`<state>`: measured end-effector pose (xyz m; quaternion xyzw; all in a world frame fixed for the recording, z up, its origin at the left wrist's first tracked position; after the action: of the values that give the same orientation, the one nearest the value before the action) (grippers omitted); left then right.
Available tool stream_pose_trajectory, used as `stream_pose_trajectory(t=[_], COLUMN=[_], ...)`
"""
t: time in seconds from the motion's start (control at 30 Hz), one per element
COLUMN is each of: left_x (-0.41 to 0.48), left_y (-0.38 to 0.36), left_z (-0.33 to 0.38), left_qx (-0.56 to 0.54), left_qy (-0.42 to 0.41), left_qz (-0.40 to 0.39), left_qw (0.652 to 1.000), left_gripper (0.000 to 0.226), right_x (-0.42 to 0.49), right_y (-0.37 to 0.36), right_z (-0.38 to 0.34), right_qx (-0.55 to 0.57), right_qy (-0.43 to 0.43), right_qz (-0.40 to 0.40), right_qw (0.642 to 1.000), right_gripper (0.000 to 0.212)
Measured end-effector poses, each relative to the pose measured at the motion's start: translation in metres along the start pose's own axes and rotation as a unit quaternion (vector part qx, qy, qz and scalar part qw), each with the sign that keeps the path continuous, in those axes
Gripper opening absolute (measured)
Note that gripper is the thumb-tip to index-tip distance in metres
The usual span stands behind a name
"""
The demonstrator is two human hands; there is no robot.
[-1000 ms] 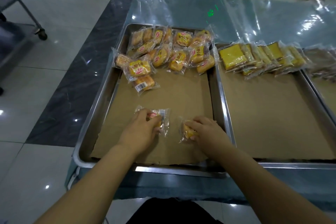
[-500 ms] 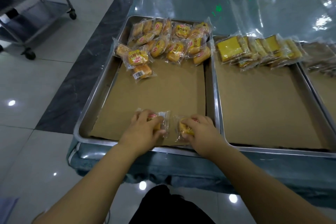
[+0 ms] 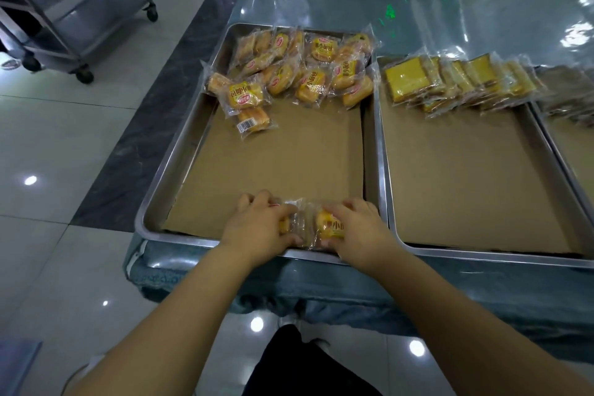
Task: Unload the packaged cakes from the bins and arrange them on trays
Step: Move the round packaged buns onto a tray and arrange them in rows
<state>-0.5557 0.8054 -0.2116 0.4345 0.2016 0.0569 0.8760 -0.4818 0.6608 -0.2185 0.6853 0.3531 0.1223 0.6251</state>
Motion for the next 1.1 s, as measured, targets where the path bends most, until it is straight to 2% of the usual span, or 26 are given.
stream_pose_trajectory(t=[0.13, 0.27, 0.4, 0.53, 0.67, 0.77, 0.9, 1.1], left_x=[-0.004, 0.002, 0.015, 0.029, 0.046, 0.064, 0.092, 0.14], left_y=[0.011, 0.028, 0.043, 0.065, 0.098, 0.122, 0.146, 0.16], left_z=[-0.005, -0.018, -0.03, -0.047, -0.073, -0.086, -0.083, -0.077], left_qx=[-0.087, -0.155, -0.181, -0.208, -0.194, -0.161, -0.093, -0.033], left_qy=[-0.034, -0.044, -0.062, -0.066, -0.054, -0.059, -0.109, -0.116], left_qz=[0.035, 0.063, 0.061, 0.051, 0.072, 0.098, 0.119, 0.126], left_qw=[0.995, 0.985, 0.98, 0.975, 0.977, 0.98, 0.982, 0.985], left_gripper=[0.052, 0.036, 0.025, 0.016, 0.011, 0.022, 0.036, 0.057], right_x=[-0.001, -0.002, 0.005, 0.023, 0.05, 0.07, 0.092, 0.129], right_y=[0.011, 0.031, 0.04, 0.046, 0.056, 0.061, 0.068, 0.073], right_z=[0.008, 0.013, 0.016, 0.004, -0.018, -0.036, -0.051, -0.058], right_qx=[0.049, 0.076, 0.071, 0.115, 0.131, 0.13, 0.113, 0.057], right_qy=[-0.025, -0.044, -0.067, -0.098, -0.104, -0.094, -0.087, -0.077], right_qz=[0.027, 0.091, 0.108, 0.107, 0.124, 0.127, 0.119, 0.091], right_qw=[0.998, 0.992, 0.989, 0.983, 0.978, 0.979, 0.983, 0.991], right_gripper=[0.065, 0.053, 0.037, 0.025, 0.023, 0.024, 0.024, 0.024])
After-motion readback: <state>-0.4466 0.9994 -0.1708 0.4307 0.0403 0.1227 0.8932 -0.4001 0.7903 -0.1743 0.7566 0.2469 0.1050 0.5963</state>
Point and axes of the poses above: each hand's wrist, its own x-axis towards the middle knuckle, its own y-axis out of the back of the hand, z = x × y, the point moved 8 cm from there along x, towards the middle knuckle, and after that the axes turned 15 degrees about -x, right-handed, at the moved point
